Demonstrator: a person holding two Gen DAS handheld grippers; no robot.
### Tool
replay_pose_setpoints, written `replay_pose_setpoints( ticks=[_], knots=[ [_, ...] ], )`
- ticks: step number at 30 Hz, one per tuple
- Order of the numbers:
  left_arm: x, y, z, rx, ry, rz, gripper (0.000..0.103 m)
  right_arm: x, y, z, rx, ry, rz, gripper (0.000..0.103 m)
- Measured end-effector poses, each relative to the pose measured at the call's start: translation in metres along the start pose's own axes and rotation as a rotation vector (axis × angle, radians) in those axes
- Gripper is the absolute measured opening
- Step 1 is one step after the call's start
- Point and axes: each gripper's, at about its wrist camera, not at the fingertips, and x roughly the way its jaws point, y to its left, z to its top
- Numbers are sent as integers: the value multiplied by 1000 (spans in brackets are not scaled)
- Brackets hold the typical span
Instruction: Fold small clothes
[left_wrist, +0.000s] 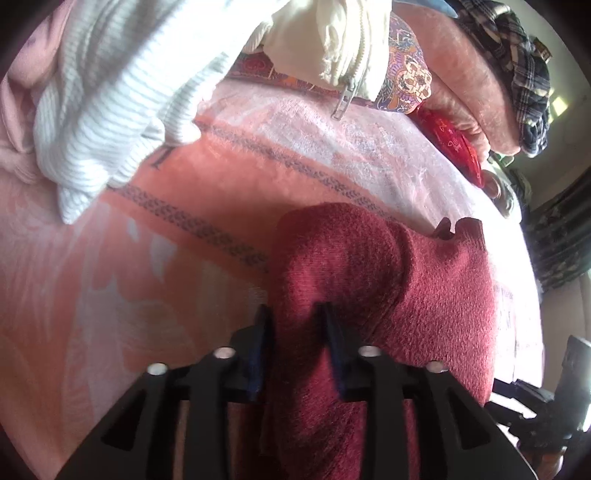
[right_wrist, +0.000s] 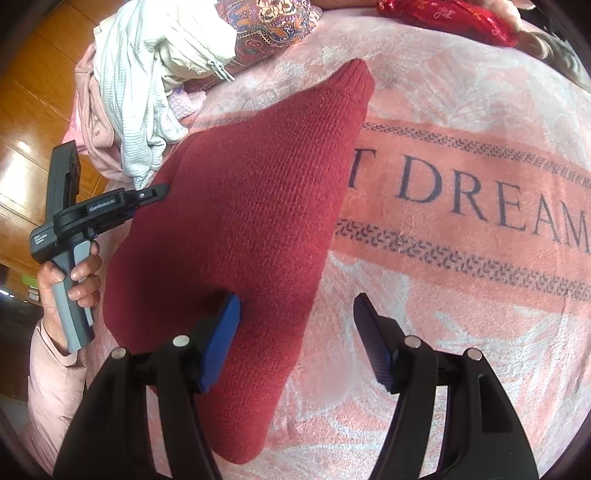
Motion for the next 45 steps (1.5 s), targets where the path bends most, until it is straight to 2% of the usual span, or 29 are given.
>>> replay_pose_setpoints(
  ticks=[2,3,4,5,7,9,11,15,21,26,29,31,36,39,45],
  knots=[
    [-11,-2,-3,14,-2,19,70,-5,1,1,0,-9,-1,65],
    [-18,-4,-7,21,5,10,76,-8,3,1,-3,-10,1,65],
    [-26,-6,-13,32,23,-23,87,-11,5,1,-5,-10,-2,65],
    [-32,-7,-20,45,33,-52,90,-13,7,1,-7,-8,-11,65],
    [-43,-10,-35,73,21,-51,90,-16,11,1,4,-2,-24,65],
    [-51,-14,-46,111,5,-43,92,-17,14,1,35,1,3,68],
    [-50,-18,-51,131,21,-45,92,-14,17,1,46,20,19,68],
    [-36,-24,-48,178,64,-42,92,-5,17,5,60,29,-6,70],
    [-7,-15,-39,152,140,-158,92,9,8,15,89,47,40,71],
    [13,-11,-37,119,203,-209,94,19,6,19,98,57,55,72],
    [14,-12,-40,117,212,-224,92,28,8,19,92,67,75,72],
    [16,-12,-44,106,207,-222,89,35,7,18,101,71,87,69],
    [15,-9,-46,92,195,-248,79,30,4,16,96,48,131,48],
    [15,-10,-46,96,192,-254,79,27,0,15,106,38,153,43],
    [14,-12,-48,74,178,-239,77,24,-1,10,93,25,148,41]
  ],
)
